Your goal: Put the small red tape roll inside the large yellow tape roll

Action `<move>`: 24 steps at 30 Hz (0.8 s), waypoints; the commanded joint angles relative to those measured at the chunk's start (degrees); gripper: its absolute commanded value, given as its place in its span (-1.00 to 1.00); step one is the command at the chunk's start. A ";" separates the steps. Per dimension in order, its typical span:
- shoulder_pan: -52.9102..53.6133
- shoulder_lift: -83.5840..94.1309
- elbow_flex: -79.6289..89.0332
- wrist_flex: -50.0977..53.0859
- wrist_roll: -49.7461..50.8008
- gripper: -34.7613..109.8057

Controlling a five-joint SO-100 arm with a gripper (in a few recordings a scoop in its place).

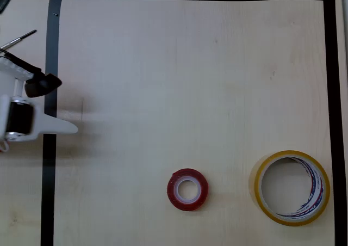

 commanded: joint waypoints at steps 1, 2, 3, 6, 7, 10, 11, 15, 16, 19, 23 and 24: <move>1.23 -3.25 -13.27 -0.35 -1.23 -0.52; 1.41 -7.65 -16.26 -1.67 -1.14 -0.52; 1.85 -12.39 -19.07 -3.34 -1.14 -0.52; 2.46 -23.03 -26.02 -7.73 -1.14 -0.52; 2.46 -26.02 -28.39 -8.70 -1.14 -0.52; 2.72 -36.83 -37.00 -9.93 -0.62 -0.52; 2.90 -40.34 -39.90 -9.93 -0.44 -0.52; 3.60 -53.00 -47.46 -12.74 0.53 -0.52; 3.69 -56.16 -49.04 -13.71 0.88 -0.52; 4.66 -66.45 -54.32 -15.29 1.76 -0.52; 6.15 -76.82 -59.50 -17.84 2.72 -0.52; 6.42 -78.75 -60.38 -18.28 2.90 -0.52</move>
